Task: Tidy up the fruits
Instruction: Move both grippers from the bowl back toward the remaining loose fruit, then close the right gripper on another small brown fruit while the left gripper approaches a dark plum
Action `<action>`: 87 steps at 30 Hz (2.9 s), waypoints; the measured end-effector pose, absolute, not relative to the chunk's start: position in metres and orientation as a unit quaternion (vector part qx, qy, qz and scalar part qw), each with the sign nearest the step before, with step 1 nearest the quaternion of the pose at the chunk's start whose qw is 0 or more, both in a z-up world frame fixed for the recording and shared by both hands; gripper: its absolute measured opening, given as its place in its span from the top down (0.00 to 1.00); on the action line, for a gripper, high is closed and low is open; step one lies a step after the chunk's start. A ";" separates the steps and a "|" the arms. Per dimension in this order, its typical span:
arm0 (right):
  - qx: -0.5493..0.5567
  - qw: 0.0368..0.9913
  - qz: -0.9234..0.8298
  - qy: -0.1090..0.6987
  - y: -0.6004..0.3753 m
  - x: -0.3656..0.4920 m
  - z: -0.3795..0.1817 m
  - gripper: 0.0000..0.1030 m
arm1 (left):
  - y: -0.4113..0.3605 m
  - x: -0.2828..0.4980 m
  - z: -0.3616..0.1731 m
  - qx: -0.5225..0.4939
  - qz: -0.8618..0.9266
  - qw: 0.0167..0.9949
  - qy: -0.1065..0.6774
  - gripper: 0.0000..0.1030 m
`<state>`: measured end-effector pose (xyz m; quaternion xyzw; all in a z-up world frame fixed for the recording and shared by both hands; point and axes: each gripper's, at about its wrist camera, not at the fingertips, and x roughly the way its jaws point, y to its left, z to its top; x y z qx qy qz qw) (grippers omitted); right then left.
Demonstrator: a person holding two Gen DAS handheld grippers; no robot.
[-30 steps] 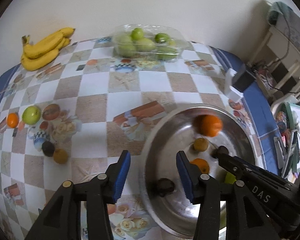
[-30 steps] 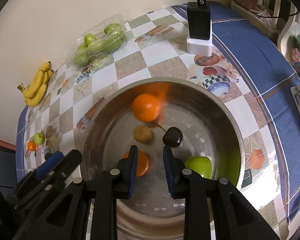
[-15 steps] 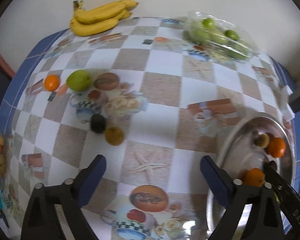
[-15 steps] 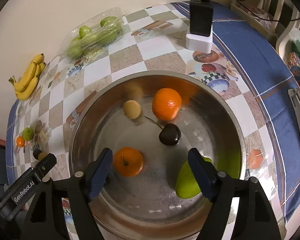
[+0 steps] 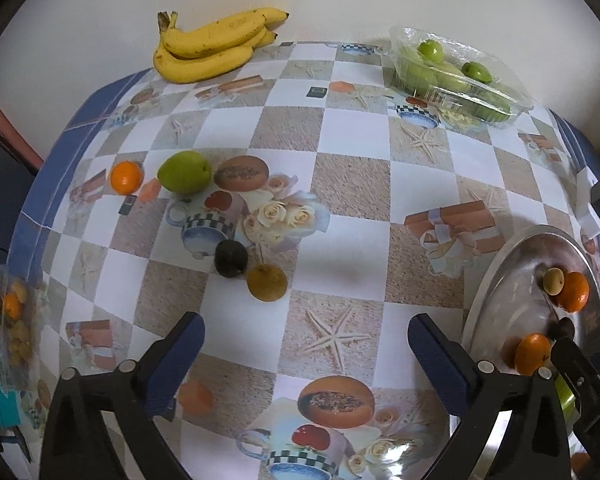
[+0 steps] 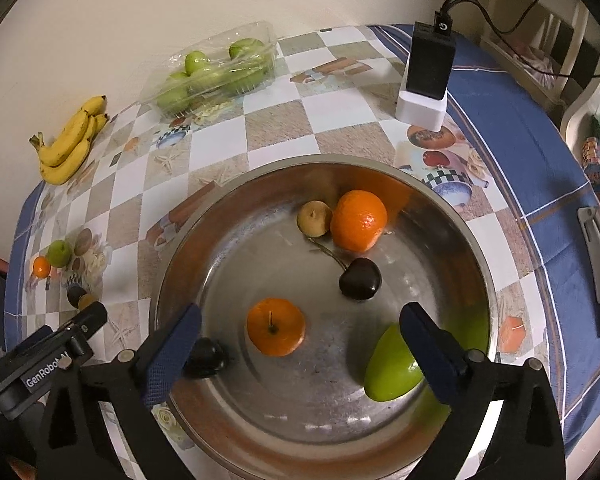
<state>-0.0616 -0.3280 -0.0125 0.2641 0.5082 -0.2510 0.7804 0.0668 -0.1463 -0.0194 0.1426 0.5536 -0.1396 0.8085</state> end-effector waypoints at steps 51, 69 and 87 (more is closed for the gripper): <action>0.205 0.837 -0.137 0.489 -0.206 0.004 0.010 0.03 | 0.007 0.138 0.021 0.127 -0.104 0.834 0.527 0.00; 0.144 0.837 -0.100 0.519 -0.165 0.072 -0.008 0.03 | 0.024 0.172 0.003 0.042 -0.101 0.831 0.546 0.00; 0.135 0.832 -0.089 0.531 -0.170 0.089 -0.030 0.07 | 0.015 0.186 -0.008 0.005 -0.113 0.811 0.574 0.01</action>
